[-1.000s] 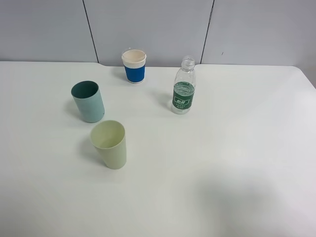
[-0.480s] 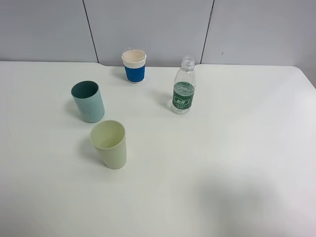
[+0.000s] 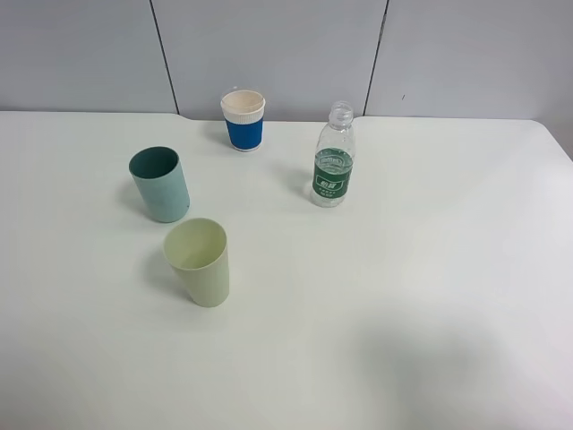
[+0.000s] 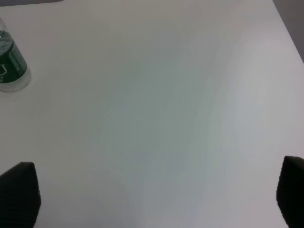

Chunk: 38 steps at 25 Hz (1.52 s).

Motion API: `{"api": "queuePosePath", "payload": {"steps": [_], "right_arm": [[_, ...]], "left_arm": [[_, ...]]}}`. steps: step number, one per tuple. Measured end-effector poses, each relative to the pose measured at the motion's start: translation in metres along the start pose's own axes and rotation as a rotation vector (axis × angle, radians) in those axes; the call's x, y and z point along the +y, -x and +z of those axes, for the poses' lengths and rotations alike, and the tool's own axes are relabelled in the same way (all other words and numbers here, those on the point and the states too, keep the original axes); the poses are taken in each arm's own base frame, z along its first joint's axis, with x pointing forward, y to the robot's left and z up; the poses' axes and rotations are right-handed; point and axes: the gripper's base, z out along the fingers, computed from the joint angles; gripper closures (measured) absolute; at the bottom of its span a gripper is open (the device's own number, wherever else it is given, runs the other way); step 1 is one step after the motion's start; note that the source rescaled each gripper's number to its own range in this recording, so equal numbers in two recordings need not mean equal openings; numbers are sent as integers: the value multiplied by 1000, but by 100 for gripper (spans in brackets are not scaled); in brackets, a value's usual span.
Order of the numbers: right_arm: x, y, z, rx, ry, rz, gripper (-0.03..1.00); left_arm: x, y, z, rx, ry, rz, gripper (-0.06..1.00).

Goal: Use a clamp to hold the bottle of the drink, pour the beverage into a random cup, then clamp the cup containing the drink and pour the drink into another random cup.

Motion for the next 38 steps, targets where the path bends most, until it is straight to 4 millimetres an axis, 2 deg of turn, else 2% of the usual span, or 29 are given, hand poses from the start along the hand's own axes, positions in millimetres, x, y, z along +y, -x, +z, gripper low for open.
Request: {"api": "queuePosePath", "payload": {"steps": [10,17,25,31,38], "right_arm": [[0,0,0,0,0,0,-3],[0,0,0,0,0,0,-3],[0,0,0,0,0,0,-3],[0,0,0,0,0,0,-3],[0,0,0,0,0,0,-3]], "left_arm": [[-3,0,0,2,-38,-19,-6],[-4,9,-1,-29,-44,4,-6],[-8,19,22,114,-97,63,-6],[-11,29,46,211,-118,204,-6],[-30,39,76,248,-215,334,-6]]}}
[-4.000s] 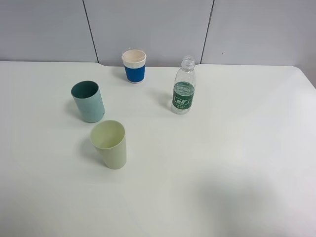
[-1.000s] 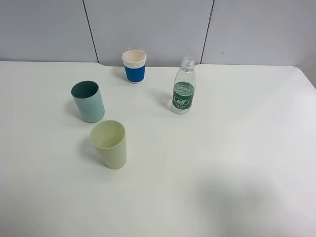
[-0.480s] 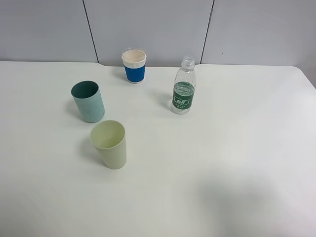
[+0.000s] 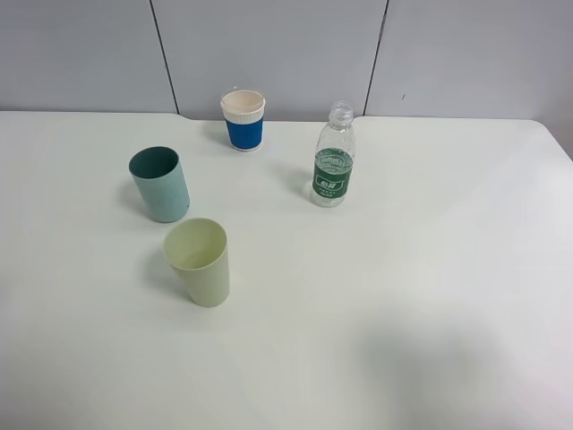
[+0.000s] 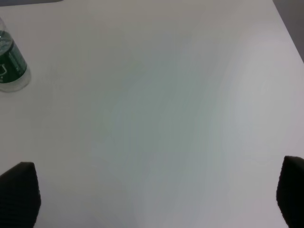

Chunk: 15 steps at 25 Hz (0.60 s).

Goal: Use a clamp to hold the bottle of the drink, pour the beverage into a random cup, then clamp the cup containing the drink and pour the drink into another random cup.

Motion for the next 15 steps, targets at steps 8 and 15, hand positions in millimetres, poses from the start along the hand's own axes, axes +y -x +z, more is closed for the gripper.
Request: {"api": "queuePosePath", "payload": {"steps": [8,15], "right_arm": [[0,0,0,0,0,0,-3],[0,0,0,0,0,0,-3]], "left_arm": [[-23,10,27,85,-158,232,-6],[-49,-2,50,140,-310,379,-6]]}}
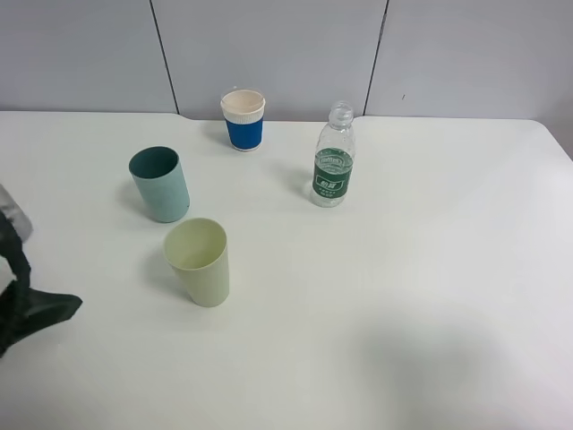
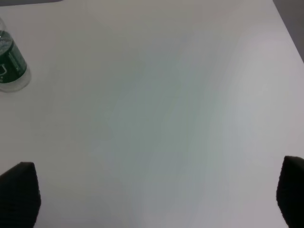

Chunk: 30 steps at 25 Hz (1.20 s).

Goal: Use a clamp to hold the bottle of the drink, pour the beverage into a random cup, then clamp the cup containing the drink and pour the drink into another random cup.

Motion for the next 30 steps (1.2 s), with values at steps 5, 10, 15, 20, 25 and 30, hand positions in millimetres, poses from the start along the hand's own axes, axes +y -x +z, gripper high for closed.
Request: {"api": "queuePosePath", "payload": {"steps": [5,10,15,20,25,30], "right_arm": [[0,0,0,0,0,0,-3],[0,0,0,0,0,0,-3],[0,0,0,0,0,0,-3],[0,0,0,0,0,0,-3],[0,0,0,0,0,0,-3],[0,0,0,0,0,0,-3]], "left_arm": [[-11,-10,25,-49,-57,-19,-6],[-15,-25,53,-127,-50,-93,-6],[-14,-26,65,-185,-21,-106,-6],[-13,-25,72,-201,-18,-198,-6],[-13,-24,81,-180,-20,-275,-6],[-14,-32,94,-126,-17,-291,-6]]}}
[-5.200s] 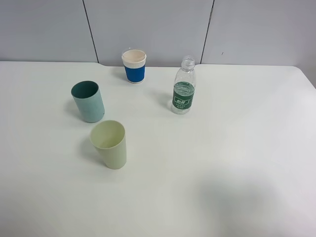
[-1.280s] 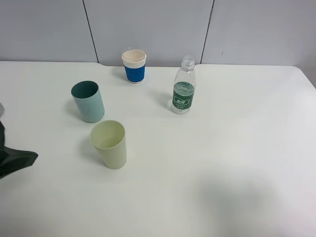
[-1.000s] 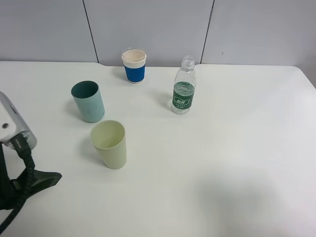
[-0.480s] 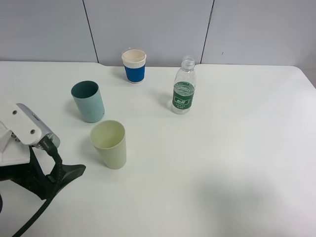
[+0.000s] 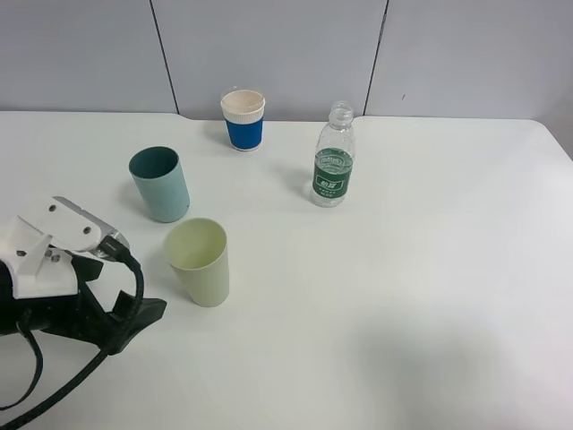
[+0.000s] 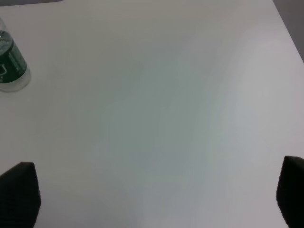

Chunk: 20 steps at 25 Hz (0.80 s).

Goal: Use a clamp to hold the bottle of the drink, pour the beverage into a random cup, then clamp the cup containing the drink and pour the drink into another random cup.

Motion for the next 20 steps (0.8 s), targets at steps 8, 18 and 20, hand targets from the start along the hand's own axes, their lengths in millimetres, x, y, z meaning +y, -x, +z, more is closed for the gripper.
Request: {"api": "queuePosePath", "payload": {"steps": [8,18,20], "right_arm": [[0,0,0,0,0,0,-3],[0,0,0,0,0,0,-3],[0,0,0,0,0,0,-3]], "left_arm": [[4,-20,10,-9,21,-8,-6],[-1,-18,20,-274,-35,94,-6],[-2,-16,24,-321,-47,102,-6]]}}
